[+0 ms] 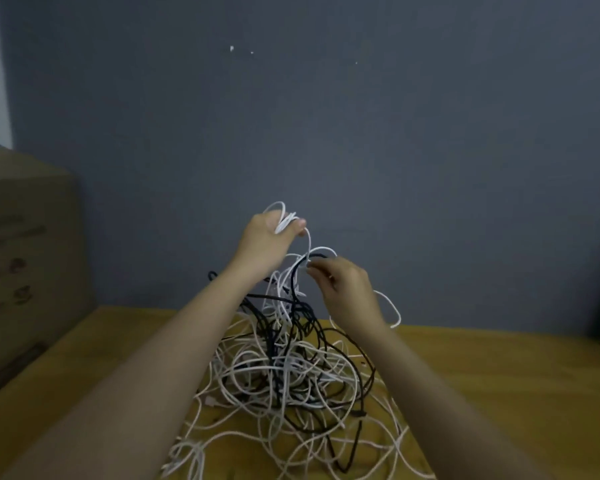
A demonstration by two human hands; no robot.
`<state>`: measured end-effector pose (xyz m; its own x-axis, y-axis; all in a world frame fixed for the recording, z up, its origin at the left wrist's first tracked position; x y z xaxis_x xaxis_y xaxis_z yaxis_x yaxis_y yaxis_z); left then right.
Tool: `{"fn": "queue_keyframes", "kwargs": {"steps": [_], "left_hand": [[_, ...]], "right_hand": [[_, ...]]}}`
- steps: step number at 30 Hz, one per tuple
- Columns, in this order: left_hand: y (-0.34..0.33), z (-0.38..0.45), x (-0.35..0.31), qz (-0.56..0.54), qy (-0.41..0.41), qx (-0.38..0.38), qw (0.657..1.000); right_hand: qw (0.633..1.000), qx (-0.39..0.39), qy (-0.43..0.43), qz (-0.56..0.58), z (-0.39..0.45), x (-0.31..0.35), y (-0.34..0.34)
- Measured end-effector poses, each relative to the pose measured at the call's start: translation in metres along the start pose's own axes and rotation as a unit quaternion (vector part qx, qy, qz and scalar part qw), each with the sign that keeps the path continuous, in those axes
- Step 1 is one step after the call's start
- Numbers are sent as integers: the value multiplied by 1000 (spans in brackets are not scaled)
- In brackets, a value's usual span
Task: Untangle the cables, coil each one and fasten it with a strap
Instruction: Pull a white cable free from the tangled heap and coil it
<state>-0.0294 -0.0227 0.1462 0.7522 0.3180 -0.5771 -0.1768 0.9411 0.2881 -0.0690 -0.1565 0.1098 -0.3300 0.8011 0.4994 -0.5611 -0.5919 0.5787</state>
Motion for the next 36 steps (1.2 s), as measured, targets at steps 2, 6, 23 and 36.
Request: {"fn": "queue_keyframes", "kwargs": {"steps": [2, 6, 23, 36], "left_hand": [[1, -4, -4, 1, -9, 4, 1000], [10, -14, -19, -28, 0, -27, 999], [37, -60, -58, -67, 30, -77, 994], [-79, 50, 81, 86, 86, 175, 977]], "right_hand": [[998, 45, -41, 13, 1, -5, -7], [985, 142, -89, -32, -10, -12, -30], [975, 105, -183, 70, -45, -5, -2], [958, 194, -182, 107, 104, -103, -45]]}}
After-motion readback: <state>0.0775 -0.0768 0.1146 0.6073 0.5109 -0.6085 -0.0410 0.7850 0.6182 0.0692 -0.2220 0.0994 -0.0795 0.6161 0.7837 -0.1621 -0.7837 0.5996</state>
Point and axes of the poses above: each hand's wrist, its own z-axis towards the middle knuckle, its own y-axis out of the back of the hand, x = y × z, the point moved 10 cm from there along z, towards the middle knuckle, and after that the axes turned 15 degrees about -y, right-handed, at the moved point
